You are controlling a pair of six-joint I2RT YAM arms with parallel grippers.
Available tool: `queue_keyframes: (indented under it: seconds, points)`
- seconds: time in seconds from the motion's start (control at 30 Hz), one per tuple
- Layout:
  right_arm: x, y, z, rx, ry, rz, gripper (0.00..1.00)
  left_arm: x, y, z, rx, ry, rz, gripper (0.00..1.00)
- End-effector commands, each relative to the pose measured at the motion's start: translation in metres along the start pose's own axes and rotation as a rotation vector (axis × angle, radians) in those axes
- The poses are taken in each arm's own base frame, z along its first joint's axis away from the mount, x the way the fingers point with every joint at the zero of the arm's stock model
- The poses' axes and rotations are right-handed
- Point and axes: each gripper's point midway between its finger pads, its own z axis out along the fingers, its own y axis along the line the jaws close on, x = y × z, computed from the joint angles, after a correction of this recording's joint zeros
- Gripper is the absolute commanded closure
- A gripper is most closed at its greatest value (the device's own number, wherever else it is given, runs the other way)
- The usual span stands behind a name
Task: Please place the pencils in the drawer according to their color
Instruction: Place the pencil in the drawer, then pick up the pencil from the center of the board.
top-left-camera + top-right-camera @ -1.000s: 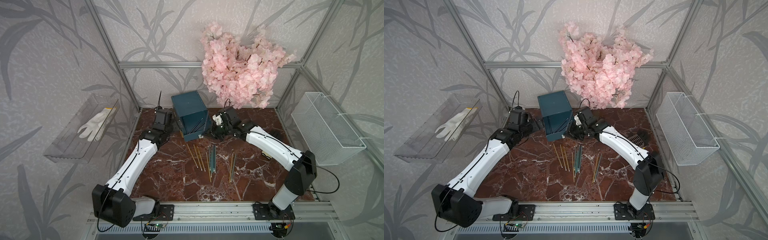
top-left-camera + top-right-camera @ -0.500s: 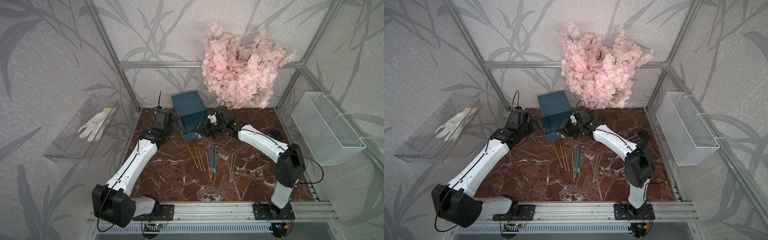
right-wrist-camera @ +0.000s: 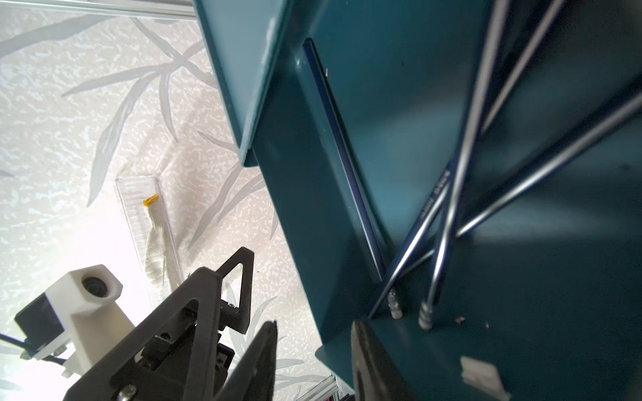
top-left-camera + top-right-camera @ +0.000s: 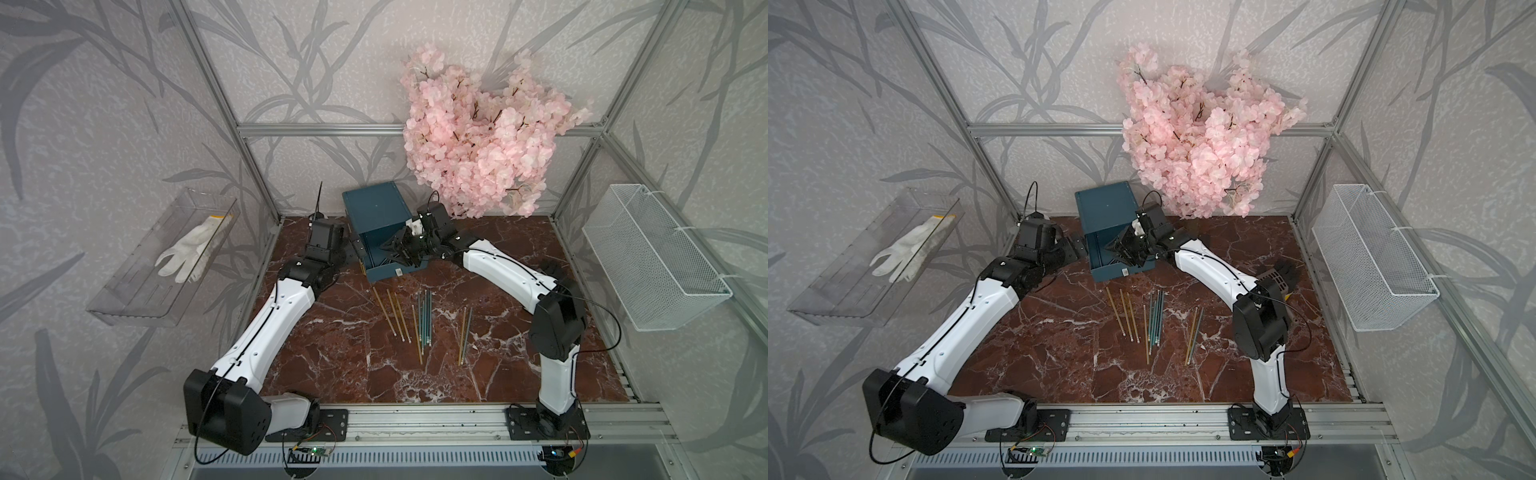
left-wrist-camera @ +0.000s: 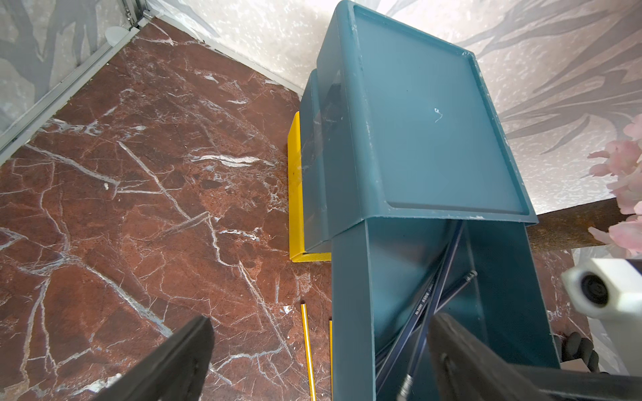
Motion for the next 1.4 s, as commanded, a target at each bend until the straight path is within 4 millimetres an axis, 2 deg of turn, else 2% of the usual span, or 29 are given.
queue_keyframes:
  seconds: [0.0, 0.13, 0.23, 0.3, 0.33, 0.5, 0.6, 0.8, 0.97, 1.17, 1.33, 1.37]
  points:
    - [0.005, 0.014, -0.017, -0.008, -0.014, -0.068, 0.6, -0.007, 0.001, -0.008, -0.004, -0.018, 0.01, 0.0]
    - [0.018, 0.01, -0.036, 0.018, -0.017, -0.15, 0.6, -0.006, 0.002, -0.007, -0.004, -0.014, 0.015, 0.0]
    - [0.029, -0.001, -0.054, 0.045, -0.02, -0.206, 0.58, -0.004, 0.003, -0.006, -0.007, -0.009, 0.02, 0.0]
    - [0.038, -0.017, -0.062, 0.076, -0.019, -0.236, 0.57, -0.003, 0.003, -0.006, -0.009, -0.011, 0.021, 0.0]
    - [0.044, -0.019, -0.074, 0.079, -0.028, -0.254, 0.56, -0.004, 0.003, -0.006, -0.008, -0.012, 0.021, 0.0]
    - [0.06, -0.071, -0.099, 0.212, -0.051, -0.309, 0.54, -0.002, 0.004, -0.006, -0.006, -0.009, 0.022, 0.0]
    - [0.065, -0.108, -0.105, 0.297, -0.058, -0.32, 0.53, -0.001, 0.004, -0.006, -0.007, -0.007, 0.022, 0.0]
    - [0.075, -0.168, -0.096, 0.478, -0.025, -0.398, 0.53, 0.001, 0.006, -0.006, -0.011, -0.005, 0.025, 0.0]
    - [0.087, -0.205, -0.077, 0.569, 0.05, -0.415, 0.54, 0.002, 0.007, -0.006, -0.014, -0.003, 0.023, 0.0]
    - [0.1, -0.232, -0.058, 0.623, 0.137, -0.429, 0.58, 0.002, 0.008, -0.005, -0.018, -0.002, 0.019, 0.0]
    - [0.105, -0.241, -0.049, 0.633, 0.171, -0.434, 0.63, 0.003, 0.008, -0.005, -0.017, -0.001, 0.019, 0.0]
    - [0.106, -0.249, -0.045, 0.651, 0.189, -0.427, 0.64, 0.002, 0.008, -0.005, -0.017, -0.003, 0.018, 0.0]
